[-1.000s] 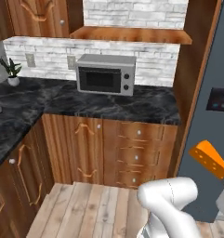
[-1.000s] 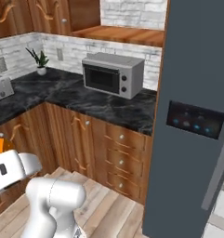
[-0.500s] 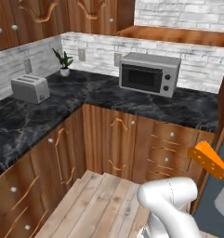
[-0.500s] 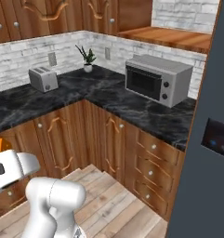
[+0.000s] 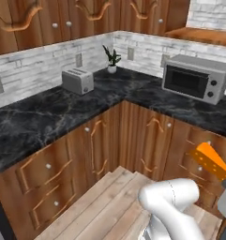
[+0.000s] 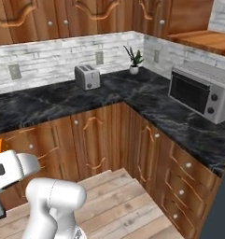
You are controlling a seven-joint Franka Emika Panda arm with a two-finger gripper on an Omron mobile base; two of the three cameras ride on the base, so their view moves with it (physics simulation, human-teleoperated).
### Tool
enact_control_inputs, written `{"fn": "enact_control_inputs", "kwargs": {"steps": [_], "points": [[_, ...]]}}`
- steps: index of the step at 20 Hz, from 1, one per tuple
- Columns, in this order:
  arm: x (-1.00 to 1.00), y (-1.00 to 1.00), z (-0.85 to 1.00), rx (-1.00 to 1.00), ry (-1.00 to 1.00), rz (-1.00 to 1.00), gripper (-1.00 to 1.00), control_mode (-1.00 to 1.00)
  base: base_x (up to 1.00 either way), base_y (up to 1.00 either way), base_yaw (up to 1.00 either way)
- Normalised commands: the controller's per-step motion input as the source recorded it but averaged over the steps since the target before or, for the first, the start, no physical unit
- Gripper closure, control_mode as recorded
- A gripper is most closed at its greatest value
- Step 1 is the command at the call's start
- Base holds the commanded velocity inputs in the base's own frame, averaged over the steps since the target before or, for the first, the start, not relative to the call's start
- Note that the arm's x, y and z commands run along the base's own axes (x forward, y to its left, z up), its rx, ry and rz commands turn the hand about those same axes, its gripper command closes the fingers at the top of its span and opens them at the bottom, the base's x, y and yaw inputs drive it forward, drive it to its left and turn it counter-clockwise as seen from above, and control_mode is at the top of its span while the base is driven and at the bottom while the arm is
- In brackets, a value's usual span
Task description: Pick the cheese from the fridge and the cheese grater from the cabinet and place them next to the salad bowl.
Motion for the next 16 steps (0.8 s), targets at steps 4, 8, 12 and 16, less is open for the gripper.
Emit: {"fn": "enact_control_inputs", "kwargs": {"steps": [4, 8, 12, 16], "points": [[0.00, 0.00, 0.00, 0.00, 0.00, 0.00, 1.00, 1.00, 0.00, -0.06, 0.49], [0.00, 0.00, 0.00, 0.00, 0.00, 0.00, 1.00, 1.00, 0.01, -0.02, 0.46], [0.00, 0.00, 0.00, 0.00, 0.00, 0.00, 1.00, 1.00, 0.00, -0.23, 0.52], [0.00, 0.00, 0.00, 0.00, 0.00, 0.00, 1.00, 1.00, 0.00, -0.21, 0.56]]}}
